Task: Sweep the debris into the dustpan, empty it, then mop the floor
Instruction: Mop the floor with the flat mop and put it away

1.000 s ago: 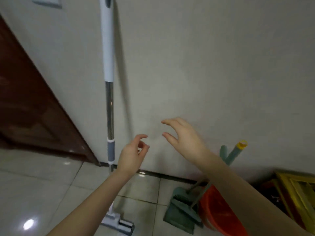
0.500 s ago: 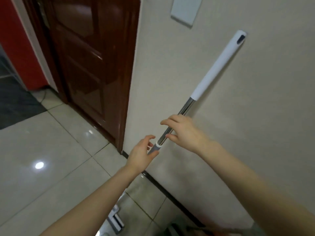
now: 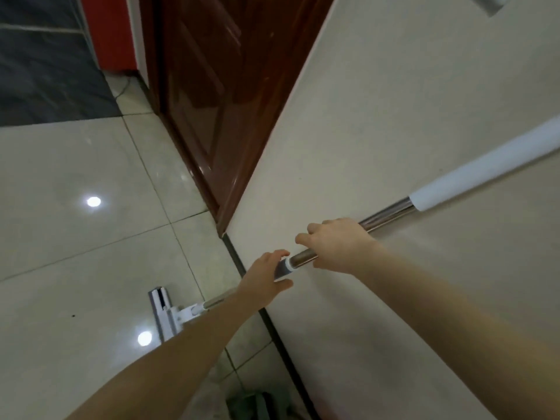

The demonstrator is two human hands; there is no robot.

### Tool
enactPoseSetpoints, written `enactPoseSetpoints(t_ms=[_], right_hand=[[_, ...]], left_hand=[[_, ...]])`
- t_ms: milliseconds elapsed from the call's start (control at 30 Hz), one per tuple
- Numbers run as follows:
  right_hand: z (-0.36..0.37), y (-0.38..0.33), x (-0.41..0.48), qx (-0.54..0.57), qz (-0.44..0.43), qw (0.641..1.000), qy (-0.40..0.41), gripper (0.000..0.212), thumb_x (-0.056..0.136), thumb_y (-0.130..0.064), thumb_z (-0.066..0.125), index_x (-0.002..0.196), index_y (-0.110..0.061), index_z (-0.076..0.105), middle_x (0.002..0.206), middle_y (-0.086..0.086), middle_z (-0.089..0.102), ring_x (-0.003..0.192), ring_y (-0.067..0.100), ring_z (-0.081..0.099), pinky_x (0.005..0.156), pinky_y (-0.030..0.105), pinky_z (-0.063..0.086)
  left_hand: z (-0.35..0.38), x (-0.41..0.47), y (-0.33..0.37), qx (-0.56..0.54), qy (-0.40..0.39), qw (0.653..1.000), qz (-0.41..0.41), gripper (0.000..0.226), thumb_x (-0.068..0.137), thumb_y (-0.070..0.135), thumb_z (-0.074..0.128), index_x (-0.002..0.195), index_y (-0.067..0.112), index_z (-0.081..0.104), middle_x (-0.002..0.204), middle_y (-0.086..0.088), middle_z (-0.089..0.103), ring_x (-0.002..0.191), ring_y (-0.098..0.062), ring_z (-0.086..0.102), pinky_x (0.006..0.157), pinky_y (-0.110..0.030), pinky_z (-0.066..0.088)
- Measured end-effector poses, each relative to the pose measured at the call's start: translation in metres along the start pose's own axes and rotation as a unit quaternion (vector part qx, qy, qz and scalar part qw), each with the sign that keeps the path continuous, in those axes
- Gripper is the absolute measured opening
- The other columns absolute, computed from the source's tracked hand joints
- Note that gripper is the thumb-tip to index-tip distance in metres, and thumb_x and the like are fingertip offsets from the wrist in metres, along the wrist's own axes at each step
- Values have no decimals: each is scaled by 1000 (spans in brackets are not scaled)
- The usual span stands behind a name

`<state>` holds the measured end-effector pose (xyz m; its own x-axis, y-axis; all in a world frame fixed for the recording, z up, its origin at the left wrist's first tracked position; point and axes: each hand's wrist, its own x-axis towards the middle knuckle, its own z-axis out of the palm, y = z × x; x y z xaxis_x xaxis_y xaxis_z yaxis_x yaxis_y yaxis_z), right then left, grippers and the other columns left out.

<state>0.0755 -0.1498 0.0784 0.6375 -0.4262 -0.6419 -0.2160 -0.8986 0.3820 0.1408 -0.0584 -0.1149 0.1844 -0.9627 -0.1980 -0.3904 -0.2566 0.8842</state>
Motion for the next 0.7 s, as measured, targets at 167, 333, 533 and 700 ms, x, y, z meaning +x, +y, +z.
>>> enactPoseSetpoints(t_ms=[167, 333, 533, 700], right_hand=[[7, 5, 22, -53, -56, 997, -32, 27, 96, -28, 48, 123, -24, 47, 114, 4, 59, 97, 27, 59, 68, 34, 33], [-1, 8, 31, -40, -83, 994, -58, 17, 97, -30, 49, 112, -26, 56, 88, -1, 55, 74, 22, 50, 65, 33, 36], [-38, 4, 39, -45, -98, 994, -26, 17, 96, -31, 51, 109, -28, 61, 100, -1, 63, 81, 24, 55, 69, 32, 37], [-93, -9, 50, -42, -99, 994, 2, 14, 94, -31, 53, 103, -31, 63, 90, 1, 58, 80, 26, 54, 68, 32, 38]], left_hand=[[26, 12, -9, -35, 57, 997, -34, 28, 84, 26, 68, 108, 21, 54, 96, 1, 63, 87, -18, 59, 77, -33, 48], [17, 12, -15, -3, 74, 996, -43, 24, 86, 32, 66, 102, 19, 53, 90, 2, 62, 79, -16, 56, 68, -26, 45], [-31, 7, -11, 50, 65, 997, -9, 27, 87, 29, 64, 108, 26, 48, 98, -1, 64, 83, -19, 58, 72, -33, 48], [-92, -1, -11, 83, 90, 992, -1, 30, 84, 29, 64, 108, 25, 47, 98, -3, 63, 81, -19, 57, 68, -33, 46]])
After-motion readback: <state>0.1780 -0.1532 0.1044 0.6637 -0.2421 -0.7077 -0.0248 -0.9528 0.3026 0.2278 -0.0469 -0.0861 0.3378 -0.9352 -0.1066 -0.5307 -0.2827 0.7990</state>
